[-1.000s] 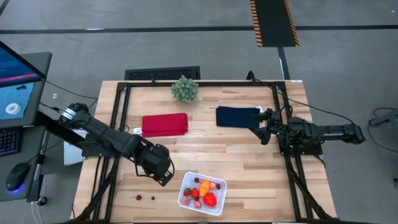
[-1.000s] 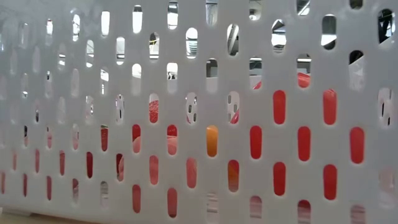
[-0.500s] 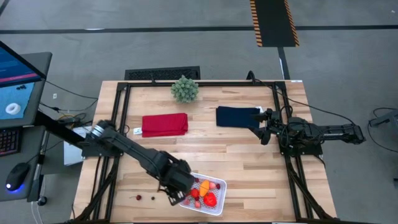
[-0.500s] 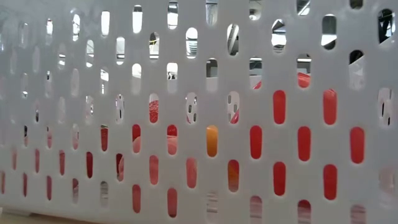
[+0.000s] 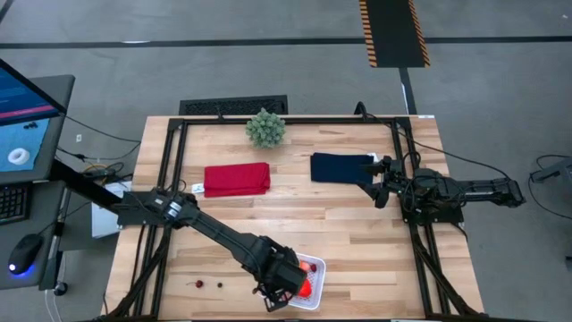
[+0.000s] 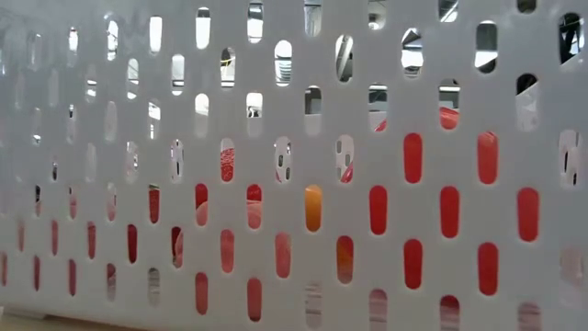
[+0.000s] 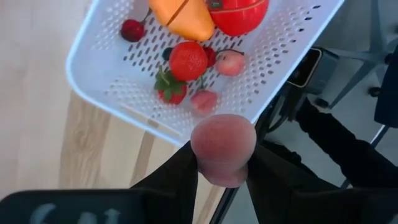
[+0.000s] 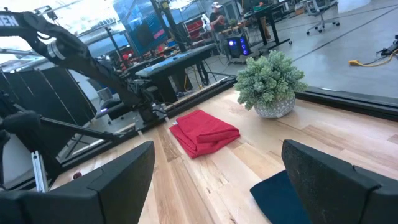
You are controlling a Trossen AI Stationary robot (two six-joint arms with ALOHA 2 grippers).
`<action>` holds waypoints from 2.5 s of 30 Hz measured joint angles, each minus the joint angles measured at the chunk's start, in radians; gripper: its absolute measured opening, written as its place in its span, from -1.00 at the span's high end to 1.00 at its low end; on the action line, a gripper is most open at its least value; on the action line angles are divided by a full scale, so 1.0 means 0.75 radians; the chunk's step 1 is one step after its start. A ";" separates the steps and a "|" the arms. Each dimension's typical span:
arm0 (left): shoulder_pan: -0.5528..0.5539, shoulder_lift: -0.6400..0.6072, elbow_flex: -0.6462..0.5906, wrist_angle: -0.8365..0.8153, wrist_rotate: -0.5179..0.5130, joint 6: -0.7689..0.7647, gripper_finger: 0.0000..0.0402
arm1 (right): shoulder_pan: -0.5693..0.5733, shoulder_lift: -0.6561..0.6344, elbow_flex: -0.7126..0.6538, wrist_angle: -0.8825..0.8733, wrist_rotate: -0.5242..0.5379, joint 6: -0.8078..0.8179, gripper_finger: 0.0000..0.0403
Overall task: Pick and placing Produce into tupperware
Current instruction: Put the peach into the white bin, then put the blueberry into the white bin
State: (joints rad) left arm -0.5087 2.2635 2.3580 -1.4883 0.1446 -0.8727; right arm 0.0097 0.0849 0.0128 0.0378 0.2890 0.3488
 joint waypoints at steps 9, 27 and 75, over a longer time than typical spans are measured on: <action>0.014 0.044 -0.008 0.068 -0.017 -0.026 0.30 | 0.000 0.000 0.000 0.000 0.000 0.000 -0.86; 0.086 -0.053 -0.031 -0.102 -0.078 -0.293 -0.56 | 0.000 0.000 0.000 0.000 0.000 0.000 -0.86; -0.399 -0.641 -1.531 0.820 0.046 -0.894 -0.56 | 0.000 0.000 0.000 0.000 0.000 0.000 -0.86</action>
State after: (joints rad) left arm -0.8082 1.7831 1.2095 -0.8735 0.1794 -1.5429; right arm 0.0096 0.0849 0.0126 0.0377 0.2891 0.3489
